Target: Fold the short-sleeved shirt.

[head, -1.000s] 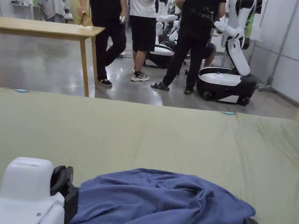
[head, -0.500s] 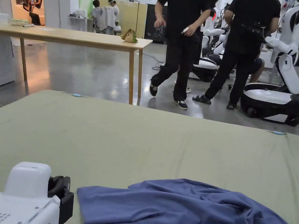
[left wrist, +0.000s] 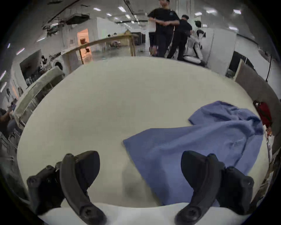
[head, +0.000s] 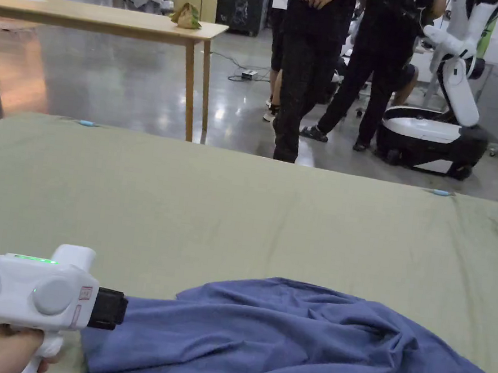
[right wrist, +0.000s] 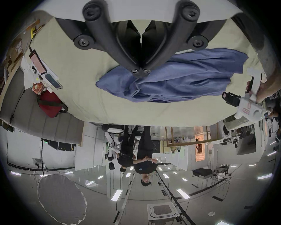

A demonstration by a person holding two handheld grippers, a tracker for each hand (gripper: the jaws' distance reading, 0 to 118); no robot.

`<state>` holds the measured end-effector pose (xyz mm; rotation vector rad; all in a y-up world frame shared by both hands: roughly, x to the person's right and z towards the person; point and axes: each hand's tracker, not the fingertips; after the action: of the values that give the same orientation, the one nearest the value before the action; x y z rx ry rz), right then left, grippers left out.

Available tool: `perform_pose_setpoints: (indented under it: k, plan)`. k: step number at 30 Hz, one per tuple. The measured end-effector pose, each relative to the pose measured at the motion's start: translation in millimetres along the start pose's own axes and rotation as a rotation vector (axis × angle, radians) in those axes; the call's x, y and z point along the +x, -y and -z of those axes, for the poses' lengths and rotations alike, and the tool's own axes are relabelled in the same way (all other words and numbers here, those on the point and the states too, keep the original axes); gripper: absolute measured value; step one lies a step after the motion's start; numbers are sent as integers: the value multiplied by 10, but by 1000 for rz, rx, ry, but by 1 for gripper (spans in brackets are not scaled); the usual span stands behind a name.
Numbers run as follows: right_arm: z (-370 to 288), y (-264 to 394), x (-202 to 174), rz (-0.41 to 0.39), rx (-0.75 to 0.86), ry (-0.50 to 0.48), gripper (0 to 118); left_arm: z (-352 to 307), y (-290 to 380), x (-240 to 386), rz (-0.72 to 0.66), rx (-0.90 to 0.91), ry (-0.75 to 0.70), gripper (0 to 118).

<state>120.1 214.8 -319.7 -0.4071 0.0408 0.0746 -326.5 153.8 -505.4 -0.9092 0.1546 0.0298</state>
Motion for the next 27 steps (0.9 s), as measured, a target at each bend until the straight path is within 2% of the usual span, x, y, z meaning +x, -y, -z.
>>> perform_pose_setpoints:
  k: [3, 4, 7, 8, 9, 19, 23, 27]
  plan:
    - [102, 19, 46, -9, -21, 11, 1, 234, -29, 103, 51, -57, -38, 108]
    - [124, 31, 68, -9, -30, 12, 1, 261, -3, 149, 73, -86, -37, 103]
    - [195, 70, 156, 1, -60, 15, 1, 176, 37, 248, 99, -59, 23, 46]
    - [220, 77, 192, 9, -74, 24, 1, 141, 48, 260, 76, -44, 22, 12]
    - [237, 80, 229, 15, -84, 29, 1, 141, 50, 296, 82, -31, 14, 3]
    - [394, 28, 709, 54, -144, 110, 1, 196, 16, 225, 72, -50, 44, 1]
    - [664, -34, 907, 62, -199, 129, 1, 142, 32, 250, 63, -55, 59, 1]
    - [1099, -155, 1219, 122, -284, 119, 1, 120, 27, 226, 39, -61, 82, 1]
